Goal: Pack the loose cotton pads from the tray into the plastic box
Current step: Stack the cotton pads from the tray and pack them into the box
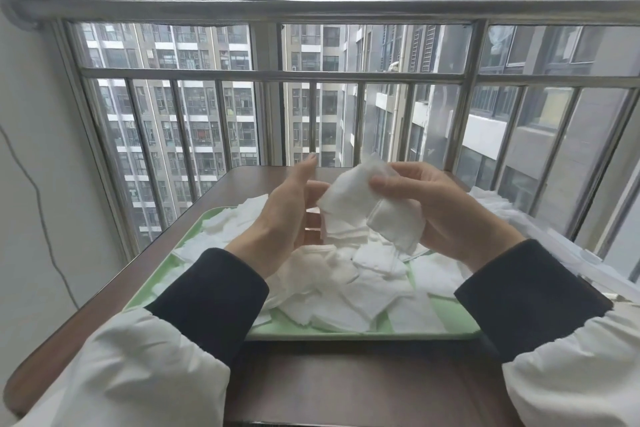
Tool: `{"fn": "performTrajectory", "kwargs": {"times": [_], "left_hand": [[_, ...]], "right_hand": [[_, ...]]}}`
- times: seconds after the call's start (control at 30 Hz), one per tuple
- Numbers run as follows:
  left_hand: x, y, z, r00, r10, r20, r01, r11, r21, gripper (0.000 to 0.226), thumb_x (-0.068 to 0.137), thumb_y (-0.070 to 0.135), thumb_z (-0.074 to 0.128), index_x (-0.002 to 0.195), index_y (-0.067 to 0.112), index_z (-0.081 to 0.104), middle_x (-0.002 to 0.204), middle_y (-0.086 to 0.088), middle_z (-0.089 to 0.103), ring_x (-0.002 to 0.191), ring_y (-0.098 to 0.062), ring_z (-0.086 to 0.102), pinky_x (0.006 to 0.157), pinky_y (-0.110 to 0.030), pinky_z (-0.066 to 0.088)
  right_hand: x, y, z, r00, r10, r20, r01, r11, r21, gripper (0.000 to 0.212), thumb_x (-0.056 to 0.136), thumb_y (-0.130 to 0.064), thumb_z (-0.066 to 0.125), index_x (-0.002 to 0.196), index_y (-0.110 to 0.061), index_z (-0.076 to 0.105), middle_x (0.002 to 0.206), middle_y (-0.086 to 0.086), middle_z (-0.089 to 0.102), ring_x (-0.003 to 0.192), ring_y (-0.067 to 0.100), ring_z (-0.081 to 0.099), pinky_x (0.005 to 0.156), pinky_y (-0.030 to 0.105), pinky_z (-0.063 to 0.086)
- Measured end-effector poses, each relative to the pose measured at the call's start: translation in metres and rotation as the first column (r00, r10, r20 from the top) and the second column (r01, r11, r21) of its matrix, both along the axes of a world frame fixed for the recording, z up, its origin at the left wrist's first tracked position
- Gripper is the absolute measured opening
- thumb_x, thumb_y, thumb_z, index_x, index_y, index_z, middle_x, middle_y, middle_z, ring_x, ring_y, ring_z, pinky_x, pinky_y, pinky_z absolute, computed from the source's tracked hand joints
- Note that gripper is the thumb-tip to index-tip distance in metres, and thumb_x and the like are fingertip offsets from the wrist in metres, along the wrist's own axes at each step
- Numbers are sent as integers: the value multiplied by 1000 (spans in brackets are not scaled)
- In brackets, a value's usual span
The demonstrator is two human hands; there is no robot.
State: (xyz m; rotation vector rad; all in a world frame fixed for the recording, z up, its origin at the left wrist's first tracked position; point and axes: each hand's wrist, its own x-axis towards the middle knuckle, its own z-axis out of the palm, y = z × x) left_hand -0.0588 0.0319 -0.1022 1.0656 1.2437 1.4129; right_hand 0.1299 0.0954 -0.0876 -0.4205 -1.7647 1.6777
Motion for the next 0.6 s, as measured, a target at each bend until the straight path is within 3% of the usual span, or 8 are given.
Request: {"fn": "performTrajectory", "kwargs": {"times": [0.1,0.17,0.4,0.5,0.6], "left_hand": [[-1,-1,0,989,-136,-66,135,991,-15,95,81,75,42,112,-10,69,94,-22,67,71,-30,62,60,-31,51],[-2,-2,0,976,-195,-98,196,981,-4,101,73,79,44,111,-11,69,95,-21,66,68,-28,63,58,-30,51],[-2,1,-5,928,-228,-294,251,967,45,55,81,63,60,90,13,80,89,-6,75,74,-22,70,64,-31,55],[-3,-1,-7,876,-238,-420,301,949,89,39,83,53,74,94,16,80,87,-6,74,75,-18,67,67,-31,52],[-6,-1,-9,875,-191,-445,276,952,135,25,84,35,80,97,14,80,88,-6,75,76,-19,69,68,-30,53]], "right_hand": [[7,1,6,991,-5,135,-7,997,83,31,85,-14,70,107,7,68,87,12,70,72,19,69,57,24,56],[11,3,8,976,-47,211,15,988,151,30,83,-16,76,103,7,70,79,6,69,65,14,66,54,21,53],[14,5,7,937,-156,313,54,949,312,32,80,-30,73,94,-1,75,78,5,71,66,14,66,58,20,50],[15,6,8,914,-227,337,83,916,391,20,86,-29,73,84,-10,77,69,-2,68,61,8,62,54,16,44],[14,6,7,903,-283,324,129,897,424,18,84,-30,76,78,-13,76,67,-3,69,62,9,62,54,17,44]]}}
